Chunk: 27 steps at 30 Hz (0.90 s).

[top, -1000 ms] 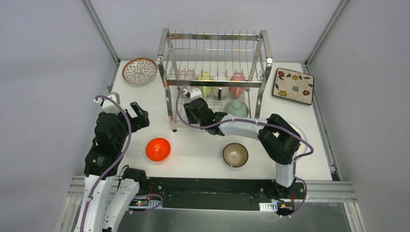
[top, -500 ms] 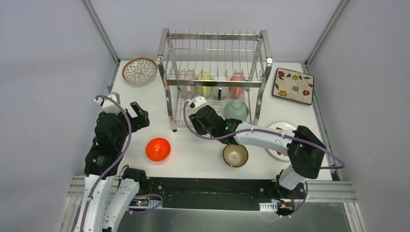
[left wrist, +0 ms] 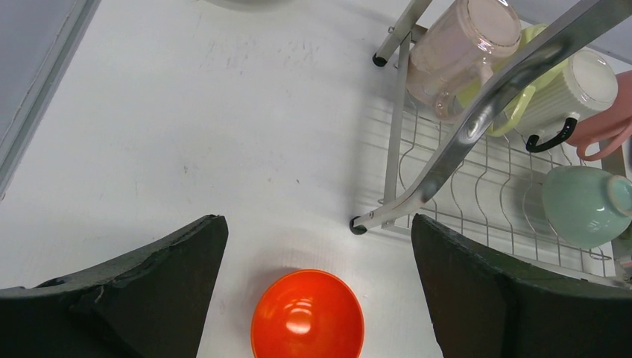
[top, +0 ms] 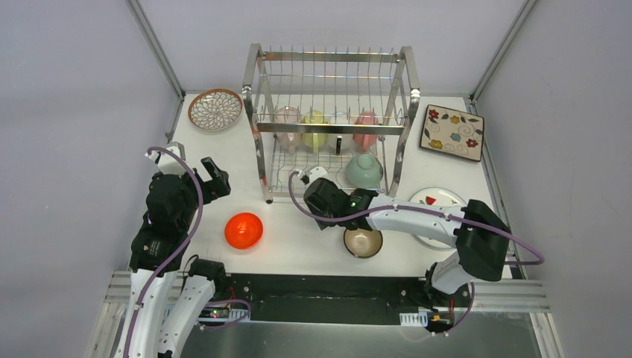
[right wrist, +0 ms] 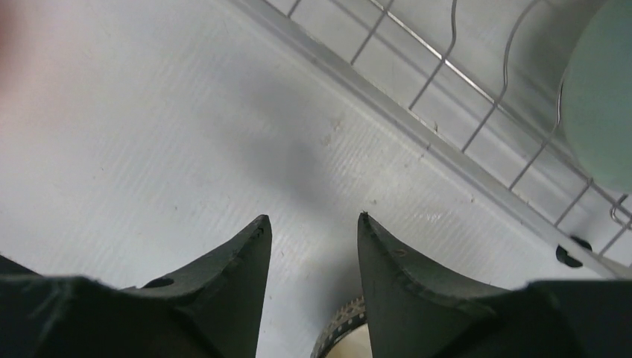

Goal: Load the mixed dishes into the dish rack
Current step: Move the bowl to the center of the board.

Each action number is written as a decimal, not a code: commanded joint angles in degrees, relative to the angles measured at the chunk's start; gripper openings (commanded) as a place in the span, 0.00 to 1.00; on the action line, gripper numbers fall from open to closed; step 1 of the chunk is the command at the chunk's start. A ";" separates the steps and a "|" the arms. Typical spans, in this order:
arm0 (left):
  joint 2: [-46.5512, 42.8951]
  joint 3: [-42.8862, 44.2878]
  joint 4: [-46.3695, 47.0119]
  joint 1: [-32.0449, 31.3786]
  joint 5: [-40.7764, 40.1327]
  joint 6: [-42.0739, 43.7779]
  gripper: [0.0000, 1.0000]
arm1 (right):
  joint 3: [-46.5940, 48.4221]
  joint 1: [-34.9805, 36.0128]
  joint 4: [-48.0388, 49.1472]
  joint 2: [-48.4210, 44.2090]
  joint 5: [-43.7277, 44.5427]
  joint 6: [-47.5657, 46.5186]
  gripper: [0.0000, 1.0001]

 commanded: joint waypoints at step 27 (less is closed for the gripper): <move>0.03 -0.49 1.99 -0.61 0.35 1.75 0.99 | -1.38 4.39 -20.00 -2.39 0.70 22.25 0.49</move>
